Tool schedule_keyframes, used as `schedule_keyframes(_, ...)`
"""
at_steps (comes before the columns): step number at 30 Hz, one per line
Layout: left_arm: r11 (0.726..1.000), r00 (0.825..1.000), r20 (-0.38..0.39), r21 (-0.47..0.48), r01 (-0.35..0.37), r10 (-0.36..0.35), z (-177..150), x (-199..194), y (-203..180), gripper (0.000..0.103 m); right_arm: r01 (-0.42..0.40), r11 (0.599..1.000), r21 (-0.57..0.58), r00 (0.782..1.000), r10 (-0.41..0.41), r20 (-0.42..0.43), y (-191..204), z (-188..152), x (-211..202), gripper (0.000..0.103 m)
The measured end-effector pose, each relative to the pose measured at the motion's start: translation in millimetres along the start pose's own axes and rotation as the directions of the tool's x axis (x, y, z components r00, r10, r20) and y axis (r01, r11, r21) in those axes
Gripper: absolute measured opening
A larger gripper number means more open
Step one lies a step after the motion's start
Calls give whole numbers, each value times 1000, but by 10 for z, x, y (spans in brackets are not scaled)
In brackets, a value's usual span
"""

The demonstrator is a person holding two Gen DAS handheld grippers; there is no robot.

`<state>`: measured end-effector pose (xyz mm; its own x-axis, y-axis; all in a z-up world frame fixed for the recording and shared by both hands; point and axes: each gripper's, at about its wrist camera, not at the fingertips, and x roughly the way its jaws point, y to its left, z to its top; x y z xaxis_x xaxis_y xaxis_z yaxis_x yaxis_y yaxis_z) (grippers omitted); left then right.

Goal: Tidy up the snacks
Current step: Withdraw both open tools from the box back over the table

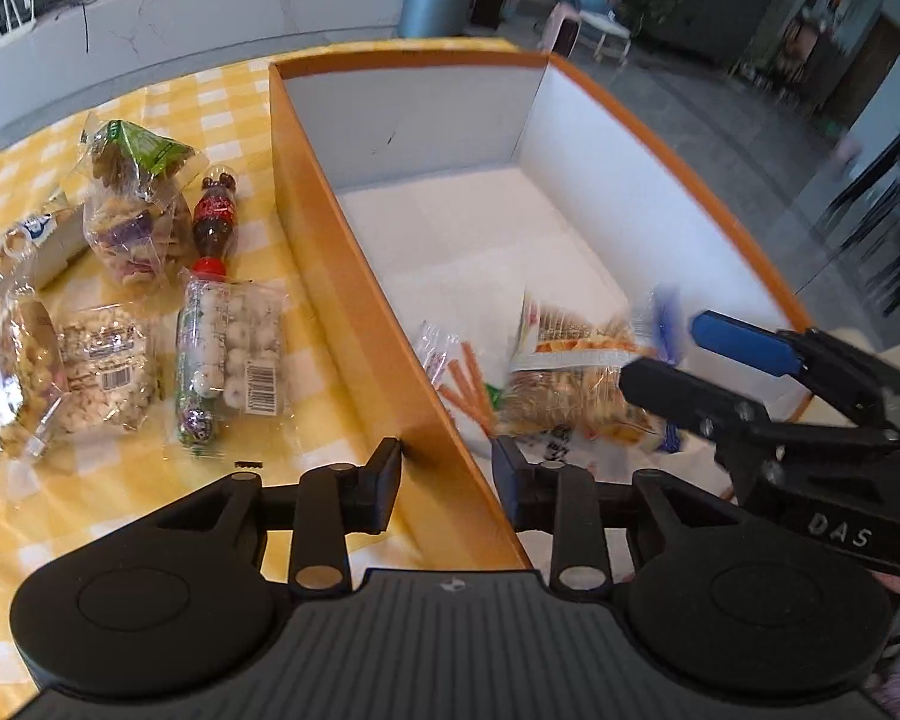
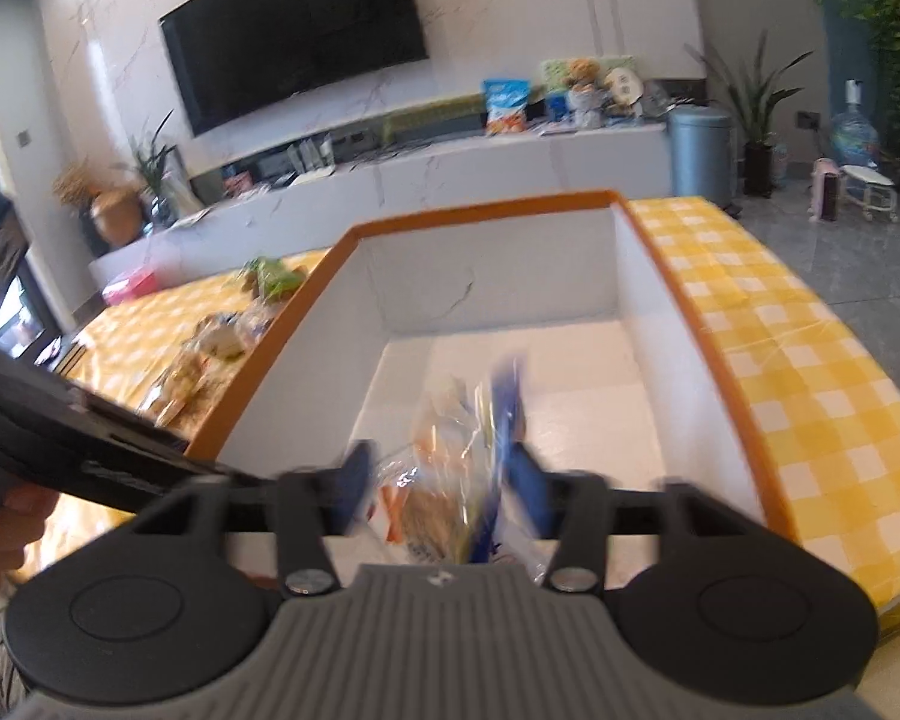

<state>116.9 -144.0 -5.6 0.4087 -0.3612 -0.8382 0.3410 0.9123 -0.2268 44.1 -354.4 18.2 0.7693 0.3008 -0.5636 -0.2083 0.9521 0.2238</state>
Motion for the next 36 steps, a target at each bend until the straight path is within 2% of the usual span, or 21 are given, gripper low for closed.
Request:
schedule_keyframes(2,1000,999,49,4,20,-20,-5,-88,14,58,-1,1000,19,1000,0,29,-24,9,-43,84)
schedule_keyframes(4,999,995,101,29,20,-22,-13,-188,-24,69,-15,999,44,998,12,62,-59,15,-95,87)
schedule_keyframes(6,998,990,139,56,6,-14,-5,-287,-72,71,-6,998,55,995,0,101,-66,15,-144,100)
schedule_keyframes(9,997,982,188,83,-1,-15,-8,-433,-101,81,2,998,63,987,-12,160,-73,23,-209,100)
schedule_keyframes(15,999,961,278,28,-21,12,-78,-714,47,82,-24,996,88,969,1,247,-81,29,-363,100)
schedule_keyframes(22,997,955,296,-74,-4,26,-138,-903,458,83,-41,995,93,943,8,333,-29,42,-474,100)
schedule_keyframes(26,996,945,325,-90,8,22,-200,-1023,691,83,-35,991,130,941,-11,339,55,104,-509,100)
schedule_keyframes(30,994,926,369,-102,-46,81,-295,-1123,880,83,-46,985,163,934,-16,356,254,203,-602,100)
schedule_keyframes(33,991,918,382,-115,-62,102,-365,-1133,1031,82,-42,992,121,937,-3,350,520,305,-634,100)
schedule_keyframes(36,986,919,375,-153,-67,121,-419,-1080,1205,82,-21,997,78,943,-6,331,841,375,-600,100)
